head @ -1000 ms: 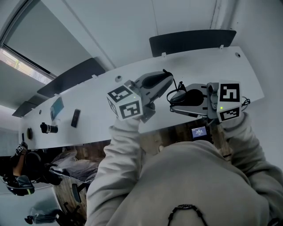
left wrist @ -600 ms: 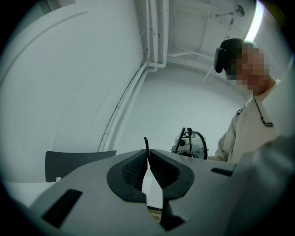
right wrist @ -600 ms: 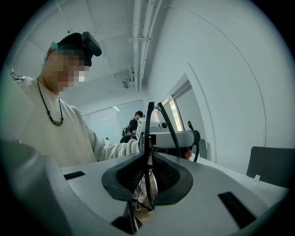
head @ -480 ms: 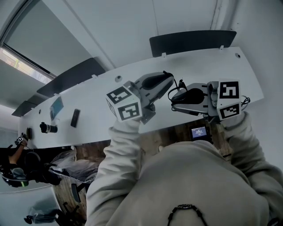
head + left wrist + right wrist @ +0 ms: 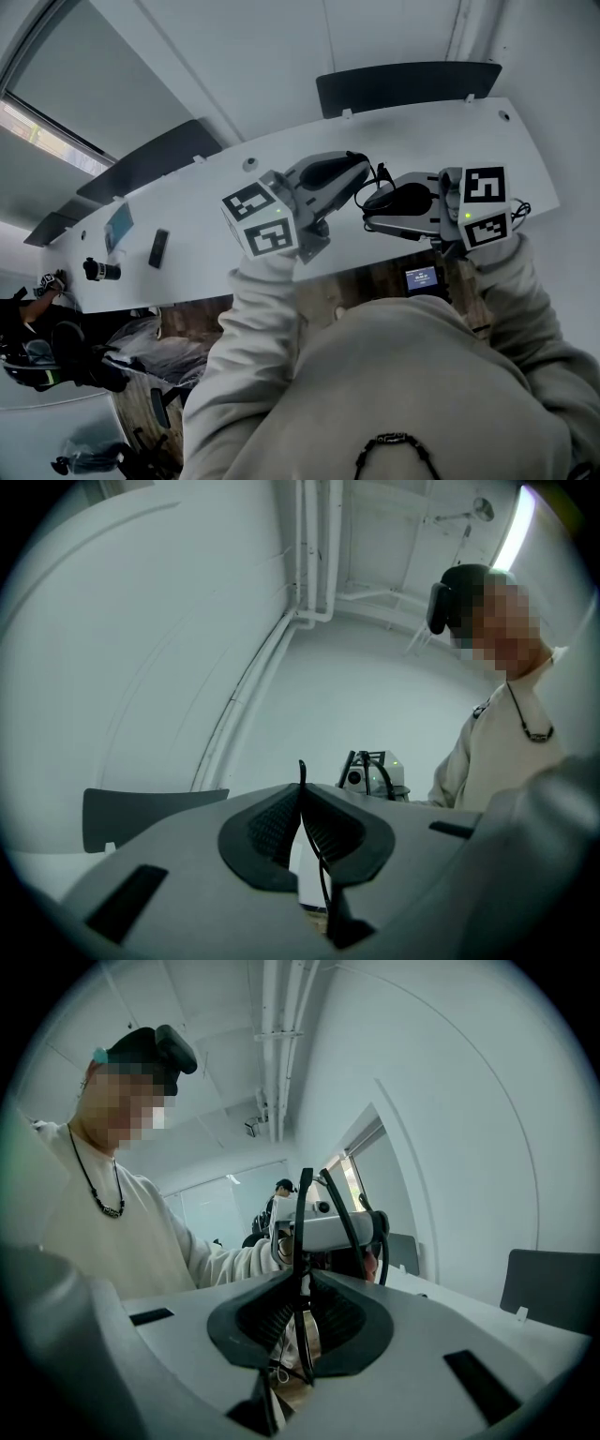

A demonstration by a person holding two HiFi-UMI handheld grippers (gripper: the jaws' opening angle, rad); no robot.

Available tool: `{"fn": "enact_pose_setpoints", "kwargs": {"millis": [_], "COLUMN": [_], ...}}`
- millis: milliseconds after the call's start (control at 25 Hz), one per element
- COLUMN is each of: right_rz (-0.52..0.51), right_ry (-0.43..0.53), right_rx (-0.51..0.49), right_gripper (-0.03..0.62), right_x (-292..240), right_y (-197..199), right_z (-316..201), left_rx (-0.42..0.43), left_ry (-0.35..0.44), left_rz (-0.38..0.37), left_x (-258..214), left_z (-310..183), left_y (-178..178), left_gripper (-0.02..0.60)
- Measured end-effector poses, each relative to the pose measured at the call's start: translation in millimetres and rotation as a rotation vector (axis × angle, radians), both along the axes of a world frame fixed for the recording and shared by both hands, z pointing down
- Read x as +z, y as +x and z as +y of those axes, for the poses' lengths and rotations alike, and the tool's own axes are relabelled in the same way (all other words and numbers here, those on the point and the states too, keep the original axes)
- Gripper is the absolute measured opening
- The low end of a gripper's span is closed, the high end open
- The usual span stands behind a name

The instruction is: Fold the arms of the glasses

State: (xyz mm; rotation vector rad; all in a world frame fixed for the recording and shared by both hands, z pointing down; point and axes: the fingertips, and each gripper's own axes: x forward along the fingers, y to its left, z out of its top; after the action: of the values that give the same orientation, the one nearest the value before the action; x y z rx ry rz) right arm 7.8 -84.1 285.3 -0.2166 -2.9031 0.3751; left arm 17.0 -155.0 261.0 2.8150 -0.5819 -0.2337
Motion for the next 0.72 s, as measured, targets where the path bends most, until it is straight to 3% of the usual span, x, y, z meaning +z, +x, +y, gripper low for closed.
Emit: {"fn": "enact_pose_setpoints", "kwargs": {"millis": [400, 600, 680, 720], "right_rz": [0.071, 0.063, 0.083, 0.092], "right_ry": [-0.043, -0.035, -0.025, -0.024], "right_rx": [0.030, 0.014, 0.023, 0.030], "right_gripper": [0.063, 0.063, 0.063, 0.063], "right_x": [15.5, 15.8, 22.1, 26.4], "right_y": [3.1, 2.9, 4.2, 5.4], "right_z": [-4.9, -4.0, -5.7, -7.3], "left_rx": [0.080, -0.020, -0.103, -0.144], "left_ry": [0.008, 0.014, 0.023, 0.024], "left_rz": [0.004, 0.007, -0.015, -0.029], "left_x": [2.3, 7.3, 11.4, 13.7], "left_z": [14.0, 3.5, -3.4, -6.2], "left_y": [8.4, 2.5, -6.9, -13.6], "left_gripper": [0.017, 0.025, 0.158, 0.177]}}
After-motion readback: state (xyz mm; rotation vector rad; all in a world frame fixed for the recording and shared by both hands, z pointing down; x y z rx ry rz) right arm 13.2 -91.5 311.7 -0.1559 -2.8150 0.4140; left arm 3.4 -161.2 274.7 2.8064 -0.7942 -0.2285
